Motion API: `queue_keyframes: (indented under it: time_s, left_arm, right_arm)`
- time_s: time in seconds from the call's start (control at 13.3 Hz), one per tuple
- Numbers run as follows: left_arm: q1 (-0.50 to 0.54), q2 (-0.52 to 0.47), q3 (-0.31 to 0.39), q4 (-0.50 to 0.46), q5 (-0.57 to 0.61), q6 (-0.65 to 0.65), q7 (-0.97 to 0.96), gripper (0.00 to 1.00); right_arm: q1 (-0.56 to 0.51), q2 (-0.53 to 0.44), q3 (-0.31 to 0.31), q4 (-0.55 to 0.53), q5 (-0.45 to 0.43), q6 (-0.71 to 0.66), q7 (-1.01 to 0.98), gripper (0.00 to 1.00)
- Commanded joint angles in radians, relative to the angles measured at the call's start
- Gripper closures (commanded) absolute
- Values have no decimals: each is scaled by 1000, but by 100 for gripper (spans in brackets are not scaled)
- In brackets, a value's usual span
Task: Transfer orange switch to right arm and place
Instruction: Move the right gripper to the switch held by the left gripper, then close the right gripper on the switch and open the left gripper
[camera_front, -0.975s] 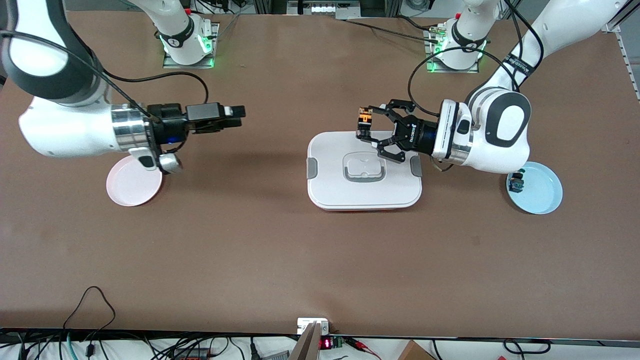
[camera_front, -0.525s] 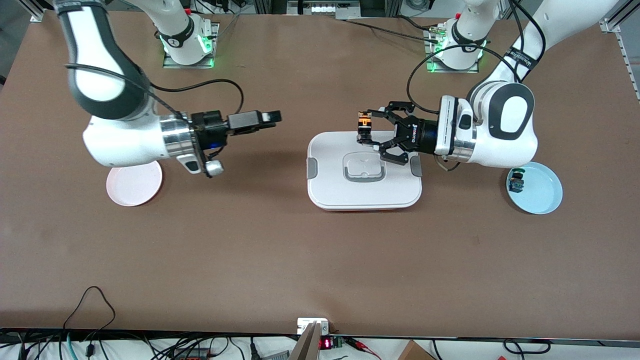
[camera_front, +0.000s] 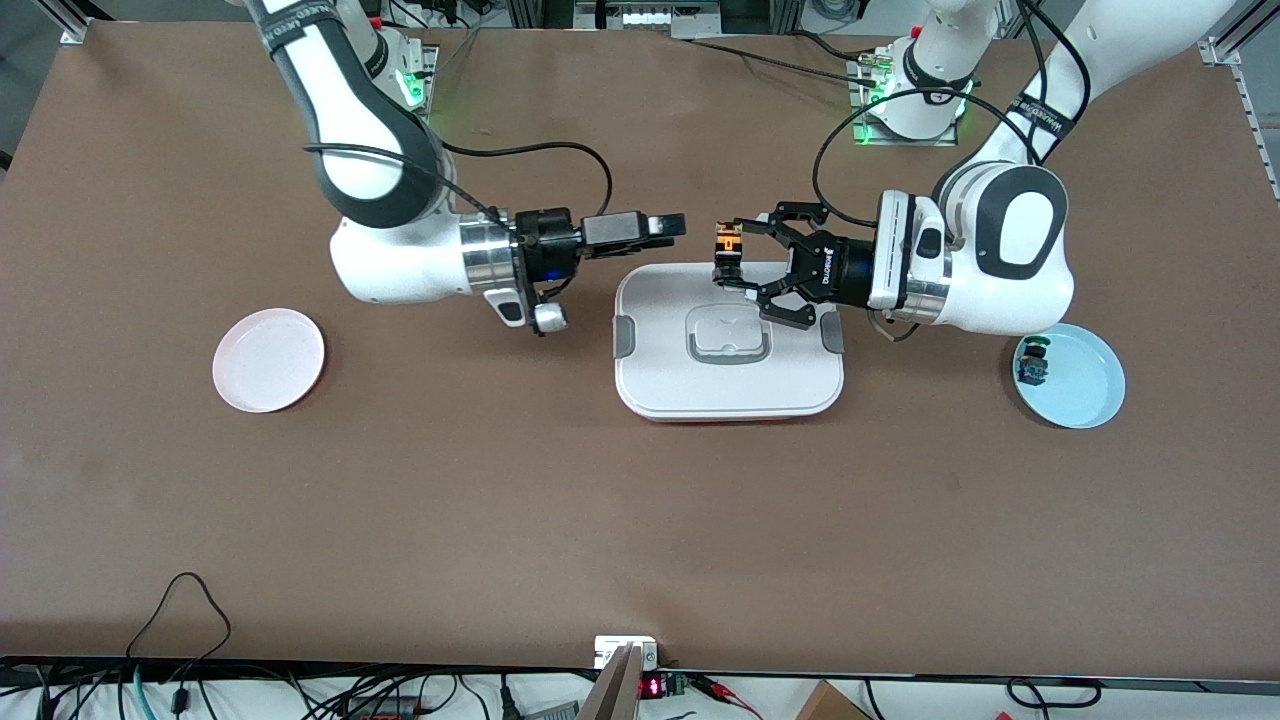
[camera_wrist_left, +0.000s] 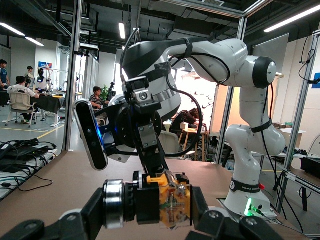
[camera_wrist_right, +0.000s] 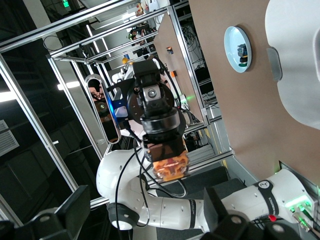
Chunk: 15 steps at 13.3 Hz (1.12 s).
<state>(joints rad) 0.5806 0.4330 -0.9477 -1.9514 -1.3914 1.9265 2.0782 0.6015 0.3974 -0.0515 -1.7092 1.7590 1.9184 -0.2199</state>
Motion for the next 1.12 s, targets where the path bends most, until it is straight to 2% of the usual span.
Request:
queue_keyframes:
  time_s: [0.0,0.22,0.38,0.6,1.05]
  left_arm:
    - [16,-25,-16,-21,-46,8,29,100]
    - [16,-25,-16,-21,-46,8,29,100]
    - [15,-25,-16,-20,-46,8,29,100]
    - [15,-25,-16,-20,-46,8,29,100]
    - [15,-25,-17,-18,-46,8,29,100]
  right_arm:
    - [17,0,-8,-4,34,34,-103,0]
    - [24,12,-7,-4,60,91,-232,0]
    - [49,21,-7,-4,172,112,-295,0]
    - [98,43,-4,-1,284,183,-401,0]
    - [106,49,-4,-1,300,186,-415,0]
